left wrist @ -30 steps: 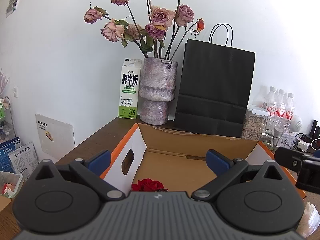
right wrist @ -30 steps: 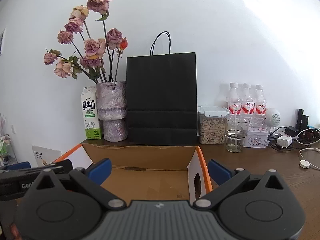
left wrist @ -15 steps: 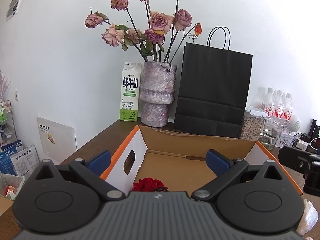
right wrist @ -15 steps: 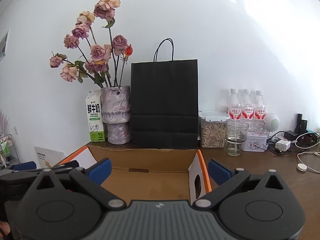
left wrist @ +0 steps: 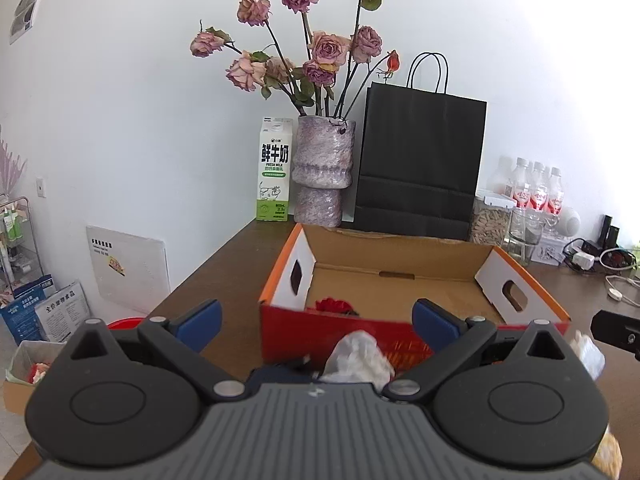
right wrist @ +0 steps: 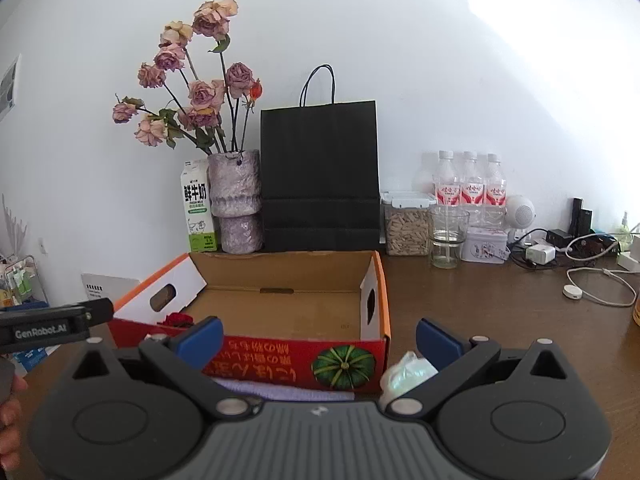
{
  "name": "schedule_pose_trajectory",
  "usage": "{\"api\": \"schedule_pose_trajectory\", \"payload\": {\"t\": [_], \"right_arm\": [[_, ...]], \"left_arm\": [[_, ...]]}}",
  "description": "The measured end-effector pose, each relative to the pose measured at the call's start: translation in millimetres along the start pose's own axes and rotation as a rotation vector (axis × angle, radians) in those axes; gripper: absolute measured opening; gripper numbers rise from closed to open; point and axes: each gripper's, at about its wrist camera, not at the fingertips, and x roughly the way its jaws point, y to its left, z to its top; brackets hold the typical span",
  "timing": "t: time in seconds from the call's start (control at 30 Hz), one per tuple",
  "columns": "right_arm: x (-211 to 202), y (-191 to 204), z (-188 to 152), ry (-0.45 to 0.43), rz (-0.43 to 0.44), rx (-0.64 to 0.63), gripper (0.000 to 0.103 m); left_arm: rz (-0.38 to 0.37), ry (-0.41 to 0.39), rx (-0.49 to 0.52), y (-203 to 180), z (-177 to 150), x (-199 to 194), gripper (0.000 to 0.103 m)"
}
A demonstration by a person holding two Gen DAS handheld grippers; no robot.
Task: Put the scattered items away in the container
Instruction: 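Withdraw both grippers from the box back toward the table, then grasp the plush alpaca with the right gripper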
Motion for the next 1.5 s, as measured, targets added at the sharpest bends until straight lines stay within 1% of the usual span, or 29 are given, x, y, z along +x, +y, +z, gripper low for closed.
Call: {"api": "schedule_pose_trajectory", "payload": {"t": [0.17, 0.33, 0.5, 0.57, 0.67, 0.83, 0.93, 1.03, 1.13, 1.23, 1.3, 1.5], "right_arm": [[-36, -5, -25, 0.034, 0.001, 0.004, 0.103], [-64, -4, -46, 0.067, 0.001, -0.013, 0.103], [-79, -1, -62, 0.105, 0.007, -0.023, 0.103], [-78, -1, -66, 0.122, 0.02, -0.021, 0.103], [-72, 1, -68, 0.145, 0.012, -0.018, 0.103], [-69, 7, -72, 0.158, 0.046, -0.033, 0.103], [-68, 11, -78, 0.16, 0.082, -0.05, 0.103], [-63, 15, -87, 0.145, 0.085, -0.072, 0.103], [-53, 17, -90, 0.129, 0.079, -0.099, 0.103], [-41, 20, -90, 0.158, 0.106, -0.132, 0.103], [-34, 21, -91, 0.168, 0.104, -0.149, 0.103], [-17, 20, -91, 0.189, 0.112, -0.133, 0.103]], "left_arm": [[0.007, 0.0, 0.009, 17, -15, -38, 0.103], [0.009, 0.025, 0.011, 28, -33, -67, 0.103], [0.006, 0.077, 0.008, 39, -55, -84, 0.103], [0.013, 0.099, 0.012, 42, -61, -83, 0.103], [0.035, 0.125, 0.0, 47, -65, -77, 0.103], [0.043, 0.133, -0.012, 53, -69, -73, 0.103], [0.044, 0.146, -0.016, 54, -72, -70, 0.103], [0.05, 0.158, -0.017, 55, -75, -69, 0.103], [0.052, 0.154, -0.018, 56, -75, -69, 0.103], [0.056, 0.152, -0.02, 57, -74, -69, 0.103], [0.061, 0.157, -0.019, 57, -75, -68, 0.103], [0.061, 0.162, -0.019, 57, -76, -66, 0.103]]}}
